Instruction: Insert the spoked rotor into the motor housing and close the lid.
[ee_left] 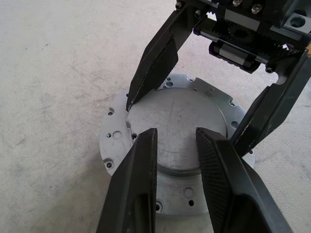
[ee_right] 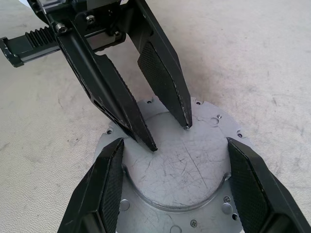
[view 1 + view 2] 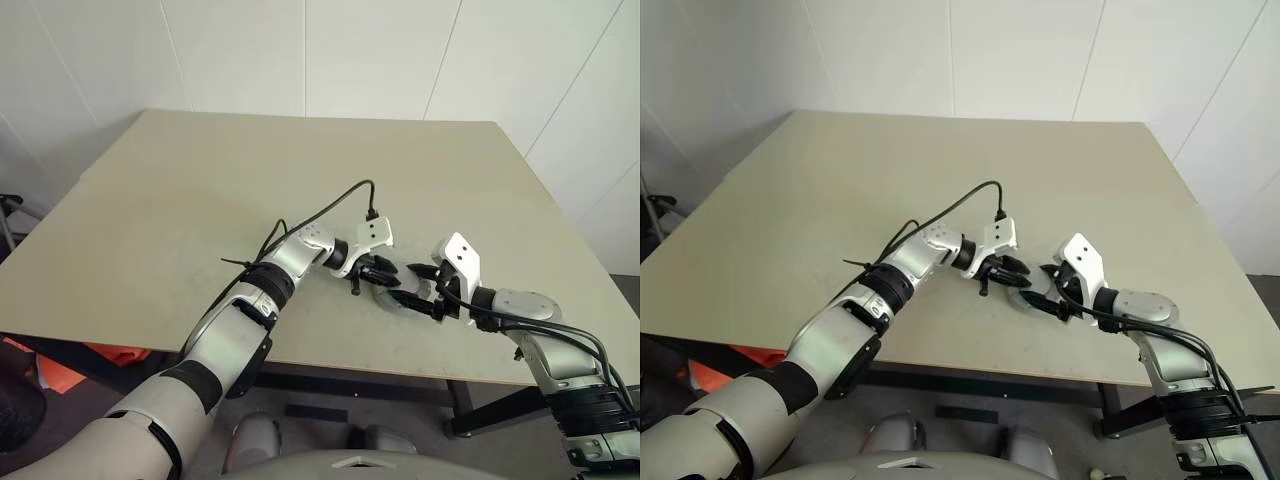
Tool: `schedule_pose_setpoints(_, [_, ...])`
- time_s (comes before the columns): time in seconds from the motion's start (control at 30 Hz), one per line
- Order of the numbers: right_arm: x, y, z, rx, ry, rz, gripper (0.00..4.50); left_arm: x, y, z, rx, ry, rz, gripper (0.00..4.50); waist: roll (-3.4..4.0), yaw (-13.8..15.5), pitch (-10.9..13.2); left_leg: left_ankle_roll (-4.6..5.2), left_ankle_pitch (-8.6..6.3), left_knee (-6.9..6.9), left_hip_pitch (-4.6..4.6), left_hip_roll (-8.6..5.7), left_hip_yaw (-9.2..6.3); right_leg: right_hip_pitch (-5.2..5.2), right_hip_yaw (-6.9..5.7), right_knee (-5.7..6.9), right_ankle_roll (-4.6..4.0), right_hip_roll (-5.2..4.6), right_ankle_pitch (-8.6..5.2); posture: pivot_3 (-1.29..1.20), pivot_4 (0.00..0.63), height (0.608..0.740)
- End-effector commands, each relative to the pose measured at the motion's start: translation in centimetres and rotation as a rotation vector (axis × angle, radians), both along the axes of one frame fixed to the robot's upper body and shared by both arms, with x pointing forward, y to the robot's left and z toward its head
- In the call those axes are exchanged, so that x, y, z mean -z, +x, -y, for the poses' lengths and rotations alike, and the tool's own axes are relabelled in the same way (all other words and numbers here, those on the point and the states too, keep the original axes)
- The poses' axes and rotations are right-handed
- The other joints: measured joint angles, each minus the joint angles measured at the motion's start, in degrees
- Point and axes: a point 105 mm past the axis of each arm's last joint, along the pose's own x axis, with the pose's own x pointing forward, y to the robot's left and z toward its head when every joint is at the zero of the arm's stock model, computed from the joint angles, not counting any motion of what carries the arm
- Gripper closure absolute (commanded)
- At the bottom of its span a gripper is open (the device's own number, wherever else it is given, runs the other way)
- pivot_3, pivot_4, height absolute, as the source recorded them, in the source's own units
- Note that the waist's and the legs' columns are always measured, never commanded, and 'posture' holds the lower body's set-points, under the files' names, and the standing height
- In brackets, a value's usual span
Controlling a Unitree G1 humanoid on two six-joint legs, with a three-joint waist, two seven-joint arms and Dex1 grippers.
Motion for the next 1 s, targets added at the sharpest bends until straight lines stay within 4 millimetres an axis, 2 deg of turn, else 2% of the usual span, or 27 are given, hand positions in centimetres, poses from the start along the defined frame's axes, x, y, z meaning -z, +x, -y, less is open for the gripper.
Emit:
schedule_pose_setpoints(0.03, [2.5,-1.1,-0.2,-0.006,-0.016,-0.121,1.40,-1.3,0.1,0.6,0.011,-0.037,0.013,3.17,0.00,0.00,0.00,0.00,0.00,0.00,0.00,0.00,0.00,0.00,0.00,0.00,0.00,0.00,0.00,0.00,0.000,0.740])
schedule_pose_setpoints(0.37, [2.8,-1.4,-0.4,0.000,-0.002,-0.163,1.40,-0.3,-0.6,0.4,0.041,-0.009,0.002,3.17,0.00,-0.03,0.01,-0.01,0.00,0.00,0.01,0.00,0.00,0.00,0.00,0.00,0.01,0.00,0.00,0.00,0.000,0.740])
schedule_pose_setpoints(0.67, [2.5,-1.0,-0.1,0.020,-0.019,-0.124,1.40,-0.6,-0.6,0.5,0.043,-0.015,0.008,3.17,0.00,-0.05,0.01,-0.01,0.00,-0.03,0.02,0.01,0.00,0.00,0.00,-0.02,0.01,0.00,0.00,0.00,0.000,0.740])
schedule_pose_setpoints(0.8, [2.2,-0.9,-0.2,0.035,0.007,-0.144,0.08,-0.6,-0.7,0.6,0.047,-0.022,0.005,3.20,0.01,-0.02,0.02,-0.02,0.00,-0.03,0.01,0.00,0.00,0.00,0.00,-0.03,0.01,0.00,-0.01,0.00,0.000,0.740])
schedule_pose_setpoints(0.9, [1.7,-1.3,-0.5,0.028,0.054,-0.183,0.01,-0.7,-0.7,0.7,0.048,-0.026,0.003,3.20,0.01,0.04,0.02,-0.01,0.00,-0.03,-0.01,-0.01,0.00,0.00,0.00,-0.04,0.01,-0.01,-0.01,0.00,0.000,0.740])
schedule_pose_setpoints(1.0, [1.8,-1.3,-0.1,0.036,0.007,-0.177,0.01,-0.7,-0.7,0.8,0.048,-0.029,0.001,3.20,0.02,0.12,0.02,-0.01,0.00,-0.07,-0.02,-0.01,-0.01,-0.02,0.00,-0.05,0.03,-0.01,-0.02,0.00,0.000,0.740])
